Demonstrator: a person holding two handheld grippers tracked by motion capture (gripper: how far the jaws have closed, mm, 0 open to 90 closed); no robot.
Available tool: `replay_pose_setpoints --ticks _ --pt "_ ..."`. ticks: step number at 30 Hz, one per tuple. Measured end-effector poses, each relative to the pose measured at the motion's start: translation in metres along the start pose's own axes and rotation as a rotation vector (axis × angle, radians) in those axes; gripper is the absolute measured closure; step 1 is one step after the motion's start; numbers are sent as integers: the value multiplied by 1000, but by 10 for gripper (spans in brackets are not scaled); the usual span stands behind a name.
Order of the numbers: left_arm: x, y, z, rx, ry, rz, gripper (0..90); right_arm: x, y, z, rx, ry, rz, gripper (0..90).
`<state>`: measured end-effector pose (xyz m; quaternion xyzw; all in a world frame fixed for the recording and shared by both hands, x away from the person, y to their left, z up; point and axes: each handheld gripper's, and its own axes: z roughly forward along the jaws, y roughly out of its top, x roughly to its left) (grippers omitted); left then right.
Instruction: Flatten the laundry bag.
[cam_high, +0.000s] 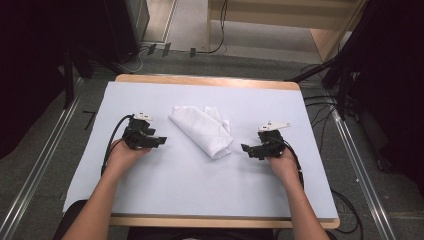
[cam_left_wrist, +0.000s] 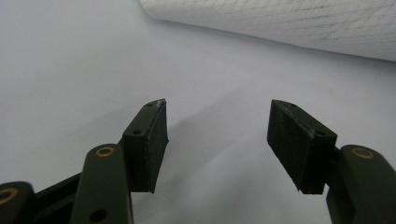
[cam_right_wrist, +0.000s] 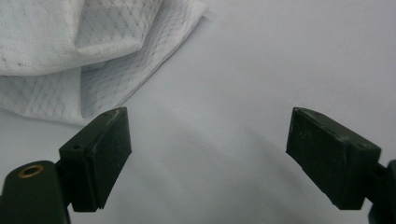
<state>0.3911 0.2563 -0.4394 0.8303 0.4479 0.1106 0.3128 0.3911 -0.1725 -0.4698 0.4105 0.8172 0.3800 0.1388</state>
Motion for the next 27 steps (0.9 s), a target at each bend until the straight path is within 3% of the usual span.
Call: replay_pose_setpoints --ticks 4,5,9,14,18,21,27 --pt "0 0 -1 -7 -27 3 416 0 -2 -1 30 23 12 144" --pt "-1 0 -1 -23 -50 1 429 -1 -2 -2 21 38 26 143" --pt "-3 0 -2 -38 -58 23 470 0 -1 -3 -4 27 40 142" --pt "1 -1 -5 -69 -77 15 525 -2 1 -4 -55 12 77 142" --pt "5 -2 -5 -66 -99 -16 541 -2 2 -5 -65 -25 84 142" --pt "5 -3 -6 -62 -93 -15 545 -2 2 -4 -61 -39 101 141" --pt "7 -4 -4 -12 -82 -20 564 -1 2 -4 -45 -32 101 136"
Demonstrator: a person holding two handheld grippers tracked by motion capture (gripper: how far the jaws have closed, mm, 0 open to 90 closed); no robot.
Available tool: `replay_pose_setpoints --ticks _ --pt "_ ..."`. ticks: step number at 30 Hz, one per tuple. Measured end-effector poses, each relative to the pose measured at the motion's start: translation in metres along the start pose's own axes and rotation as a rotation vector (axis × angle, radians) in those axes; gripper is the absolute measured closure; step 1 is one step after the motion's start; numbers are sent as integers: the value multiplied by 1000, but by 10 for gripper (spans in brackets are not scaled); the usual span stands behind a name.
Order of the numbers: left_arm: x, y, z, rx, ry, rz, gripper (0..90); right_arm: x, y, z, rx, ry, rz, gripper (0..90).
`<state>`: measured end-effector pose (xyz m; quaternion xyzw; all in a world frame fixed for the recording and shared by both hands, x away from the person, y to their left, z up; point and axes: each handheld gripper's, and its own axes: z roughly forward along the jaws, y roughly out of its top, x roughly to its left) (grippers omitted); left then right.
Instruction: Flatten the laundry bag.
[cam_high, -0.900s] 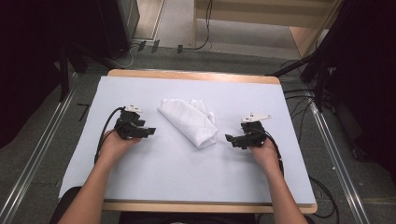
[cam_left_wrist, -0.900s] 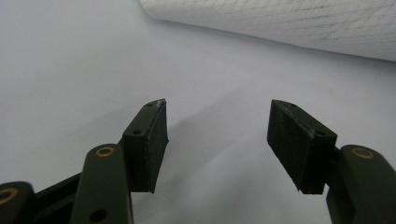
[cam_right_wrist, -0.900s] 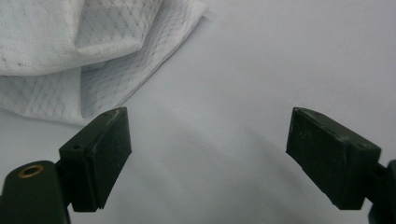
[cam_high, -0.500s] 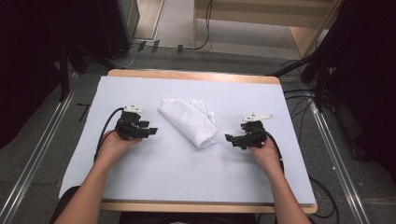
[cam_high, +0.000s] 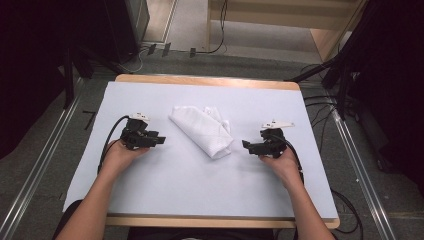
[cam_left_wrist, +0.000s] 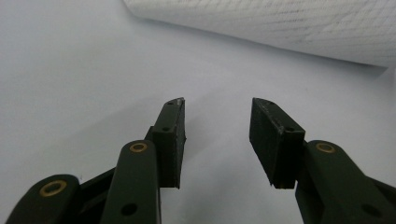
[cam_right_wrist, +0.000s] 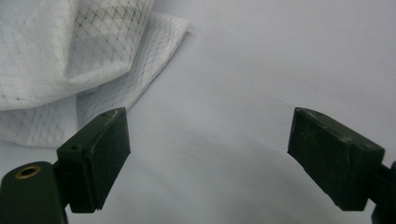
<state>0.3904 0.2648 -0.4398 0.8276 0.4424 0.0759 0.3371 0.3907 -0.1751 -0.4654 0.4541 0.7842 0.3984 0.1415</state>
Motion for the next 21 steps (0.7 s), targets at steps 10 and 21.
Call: replay_pose_setpoints --ticks 10,21 --pt "4 0 1 27 -41 -73 374 4 0 2 36 25 3 139" --pt "1 0 -4 -7 -55 -54 364 9 2 0 19 35 -30 229"
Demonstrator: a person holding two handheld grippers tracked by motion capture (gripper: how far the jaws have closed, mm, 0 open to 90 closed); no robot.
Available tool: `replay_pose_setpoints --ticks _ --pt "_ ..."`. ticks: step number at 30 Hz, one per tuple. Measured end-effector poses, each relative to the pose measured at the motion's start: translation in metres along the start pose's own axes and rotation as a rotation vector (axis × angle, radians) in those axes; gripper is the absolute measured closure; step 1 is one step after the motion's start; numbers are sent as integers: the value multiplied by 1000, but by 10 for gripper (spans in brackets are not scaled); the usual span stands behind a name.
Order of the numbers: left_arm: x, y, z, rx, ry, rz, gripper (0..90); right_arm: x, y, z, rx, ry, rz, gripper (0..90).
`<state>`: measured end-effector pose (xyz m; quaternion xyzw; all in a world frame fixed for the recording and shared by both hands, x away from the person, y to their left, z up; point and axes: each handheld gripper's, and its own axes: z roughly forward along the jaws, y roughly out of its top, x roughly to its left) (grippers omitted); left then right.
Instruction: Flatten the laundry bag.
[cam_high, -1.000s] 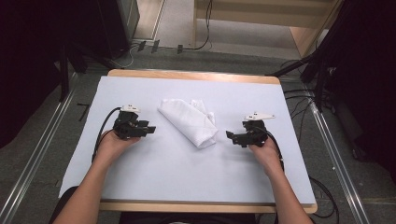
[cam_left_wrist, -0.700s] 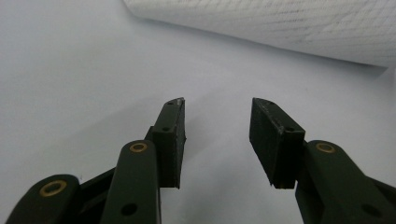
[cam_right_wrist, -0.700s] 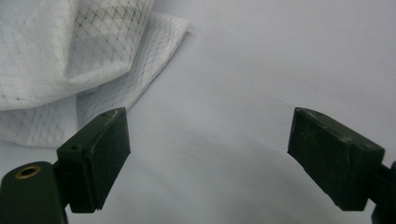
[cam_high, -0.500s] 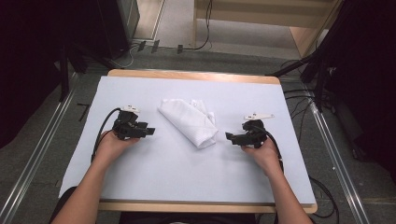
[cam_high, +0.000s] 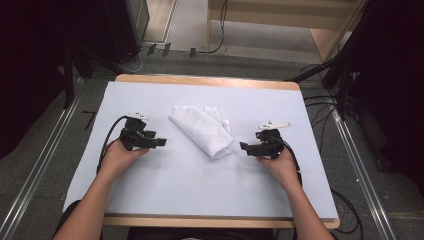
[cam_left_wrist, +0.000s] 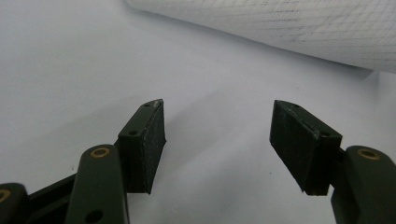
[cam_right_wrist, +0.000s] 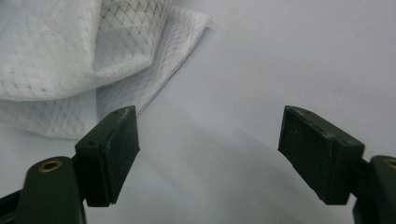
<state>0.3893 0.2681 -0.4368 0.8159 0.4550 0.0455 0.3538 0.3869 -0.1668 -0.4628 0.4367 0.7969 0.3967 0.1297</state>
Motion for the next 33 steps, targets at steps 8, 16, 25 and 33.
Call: replay_pose_setpoints --ticks 8,16,25,33 --pt "-2 0 -5 8 6 -10 368 6 3 -3 -8 38 -22 440" --pt "-7 0 -10 -4 8 10 377 6 18 -5 -2 51 18 655" --pt "-9 -3 -14 -5 18 16 379 11 40 -5 -18 72 30 651" --pt "-10 -6 -17 -10 27 14 380 13 58 16 27 92 20 808"
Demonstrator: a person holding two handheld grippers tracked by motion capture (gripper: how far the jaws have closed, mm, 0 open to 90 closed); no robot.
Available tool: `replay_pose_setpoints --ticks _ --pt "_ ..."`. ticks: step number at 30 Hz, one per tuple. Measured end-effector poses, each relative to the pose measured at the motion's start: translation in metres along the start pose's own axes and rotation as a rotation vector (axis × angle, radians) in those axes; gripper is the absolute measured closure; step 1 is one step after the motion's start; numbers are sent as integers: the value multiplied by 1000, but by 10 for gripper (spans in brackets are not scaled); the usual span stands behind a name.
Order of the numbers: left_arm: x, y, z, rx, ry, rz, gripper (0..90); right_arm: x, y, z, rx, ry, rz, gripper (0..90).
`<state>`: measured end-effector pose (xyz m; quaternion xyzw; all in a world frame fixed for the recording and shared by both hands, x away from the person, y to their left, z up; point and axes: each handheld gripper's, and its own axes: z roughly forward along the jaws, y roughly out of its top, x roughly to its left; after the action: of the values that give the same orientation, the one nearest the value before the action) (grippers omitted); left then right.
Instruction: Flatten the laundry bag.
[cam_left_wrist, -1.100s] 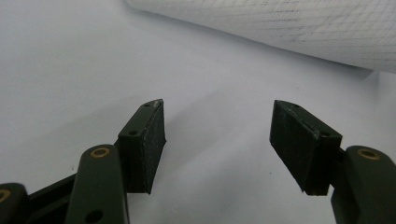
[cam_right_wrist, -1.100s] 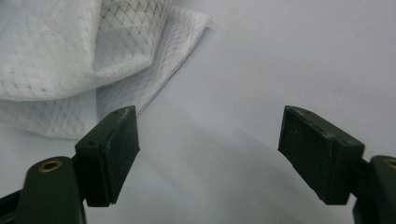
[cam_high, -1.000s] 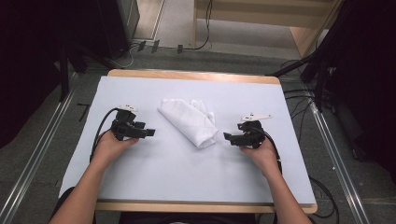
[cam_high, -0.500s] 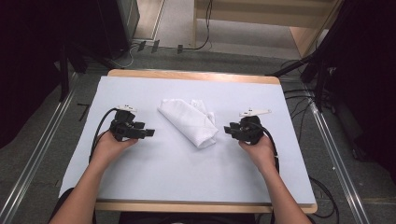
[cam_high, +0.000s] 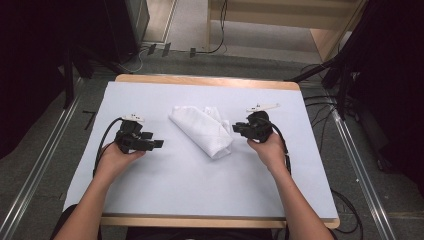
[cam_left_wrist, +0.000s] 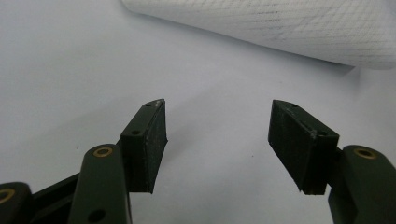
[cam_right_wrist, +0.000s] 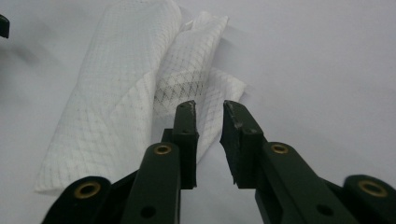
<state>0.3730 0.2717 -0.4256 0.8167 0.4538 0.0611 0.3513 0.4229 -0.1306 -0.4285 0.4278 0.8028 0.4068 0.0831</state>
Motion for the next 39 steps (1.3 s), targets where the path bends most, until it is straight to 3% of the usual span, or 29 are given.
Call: replay_pose_setpoints --ticks 7,12,16,19,23,25,39 --pt "2 -3 -2 3 9 -3 381 3 12 2 3 32 3 770" --pt "3 -5 -4 3 17 -7 382 15 24 1 -11 84 -9 660" --pt "3 -6 -5 7 22 -5 382 22 24 13 21 80 -29 594" --pt "3 -8 -6 6 25 -9 382 23 24 19 41 98 -20 647" --pt "5 -10 -8 5 37 -15 382 30 22 25 62 109 -50 846" --pt "6 -12 -9 0 38 -20 383 33 23 26 60 115 -70 900" --pt "12 -16 -18 -14 59 -42 387 71 30 22 39 176 -155 900"
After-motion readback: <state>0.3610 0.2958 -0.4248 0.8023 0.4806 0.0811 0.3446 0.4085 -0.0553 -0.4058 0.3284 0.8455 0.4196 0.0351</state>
